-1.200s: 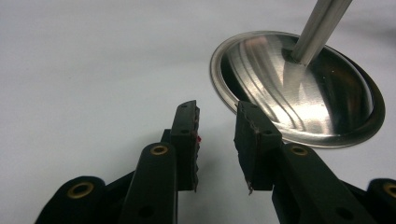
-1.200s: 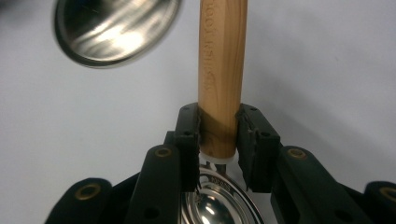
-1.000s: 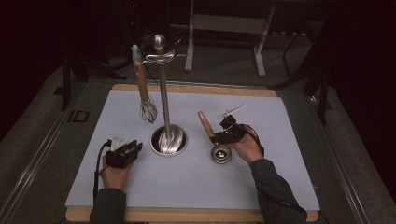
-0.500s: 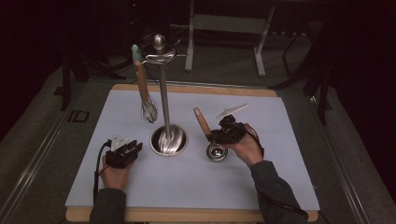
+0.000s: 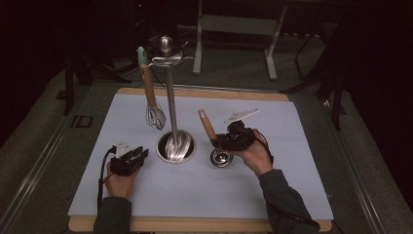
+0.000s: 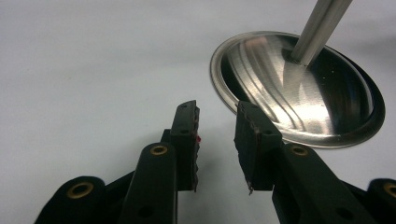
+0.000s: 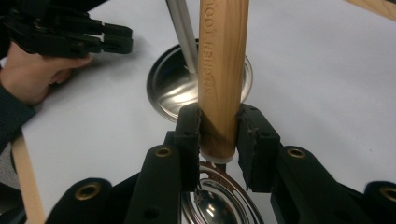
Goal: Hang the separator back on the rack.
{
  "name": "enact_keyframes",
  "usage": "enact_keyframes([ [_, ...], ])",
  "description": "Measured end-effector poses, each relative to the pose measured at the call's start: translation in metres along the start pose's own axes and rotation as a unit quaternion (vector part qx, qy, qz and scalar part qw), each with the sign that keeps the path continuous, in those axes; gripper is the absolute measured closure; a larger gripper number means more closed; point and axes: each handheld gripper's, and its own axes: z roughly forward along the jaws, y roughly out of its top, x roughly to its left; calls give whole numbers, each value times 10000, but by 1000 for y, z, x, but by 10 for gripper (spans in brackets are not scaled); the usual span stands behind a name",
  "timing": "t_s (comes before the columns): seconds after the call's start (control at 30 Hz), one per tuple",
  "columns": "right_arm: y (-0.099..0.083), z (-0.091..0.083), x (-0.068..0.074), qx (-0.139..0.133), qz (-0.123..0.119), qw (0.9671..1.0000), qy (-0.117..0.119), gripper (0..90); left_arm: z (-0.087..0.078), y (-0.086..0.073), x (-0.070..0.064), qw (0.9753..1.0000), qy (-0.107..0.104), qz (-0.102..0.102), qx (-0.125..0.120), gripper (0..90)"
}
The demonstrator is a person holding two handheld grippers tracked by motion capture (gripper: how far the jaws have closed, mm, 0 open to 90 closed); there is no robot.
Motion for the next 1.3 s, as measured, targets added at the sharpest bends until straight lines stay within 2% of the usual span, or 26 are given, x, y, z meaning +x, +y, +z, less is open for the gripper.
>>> enact_keyframes([
  [0.67,17,-12,22,-333,-335,9989,1,713,0,0,0,10000,9,-4,6,696],
  [1.3,33,-35,32,-690,-580,9959,-72,713,0,0,0,10000,14,5,15,696],
])
